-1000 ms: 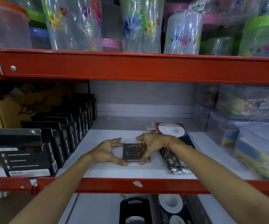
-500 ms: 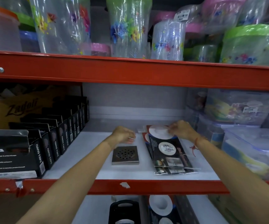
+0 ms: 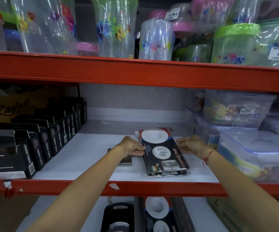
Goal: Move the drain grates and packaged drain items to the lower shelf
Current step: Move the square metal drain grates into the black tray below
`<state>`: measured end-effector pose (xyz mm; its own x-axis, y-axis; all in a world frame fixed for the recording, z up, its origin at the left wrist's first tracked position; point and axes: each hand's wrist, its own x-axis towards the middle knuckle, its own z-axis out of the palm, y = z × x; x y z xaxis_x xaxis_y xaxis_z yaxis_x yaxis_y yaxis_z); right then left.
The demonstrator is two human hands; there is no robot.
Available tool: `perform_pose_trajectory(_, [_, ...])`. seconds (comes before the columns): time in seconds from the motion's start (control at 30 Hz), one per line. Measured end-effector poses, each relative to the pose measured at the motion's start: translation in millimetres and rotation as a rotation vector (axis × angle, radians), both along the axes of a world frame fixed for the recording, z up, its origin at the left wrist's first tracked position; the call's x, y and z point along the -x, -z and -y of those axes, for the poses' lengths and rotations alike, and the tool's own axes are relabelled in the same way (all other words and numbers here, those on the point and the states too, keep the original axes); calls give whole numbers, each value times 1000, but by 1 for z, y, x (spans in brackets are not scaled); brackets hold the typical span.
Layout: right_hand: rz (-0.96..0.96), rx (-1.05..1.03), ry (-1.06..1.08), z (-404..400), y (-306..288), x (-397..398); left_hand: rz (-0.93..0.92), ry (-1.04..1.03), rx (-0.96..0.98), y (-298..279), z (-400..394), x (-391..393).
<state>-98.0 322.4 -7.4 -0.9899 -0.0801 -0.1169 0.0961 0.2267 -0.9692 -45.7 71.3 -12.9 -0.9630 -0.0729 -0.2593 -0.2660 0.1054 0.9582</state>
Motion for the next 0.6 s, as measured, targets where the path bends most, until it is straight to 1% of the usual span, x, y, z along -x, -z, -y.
perform_pose_trajectory(0.07, [2, -21, -20, -1, 6, -1, 30, -22, 16, 2, 2, -4])
perform_pose_trajectory(0.17, [-19, -120, -3, -3, 14, 1, -7, -114, 117, 5, 0, -2])
perform_pose_trajectory(0.23, [16, -143, -19, -5, 15, 3, -17, -167, 166, 4, -5, 0])
perform_pose_trajectory(0.37, [138, -14, -91, -8, 12, -1, 21, -176, 109, 1, -15, -1])
perform_pose_trajectory(0.5, [88, 44, -40, -14, 9, -2, 10, -163, 43, -1, -25, -2])
perform_pose_trajectory(0.6, [88, 57, 0, -20, 12, -3, -16, -158, 18, -1, -33, -2])
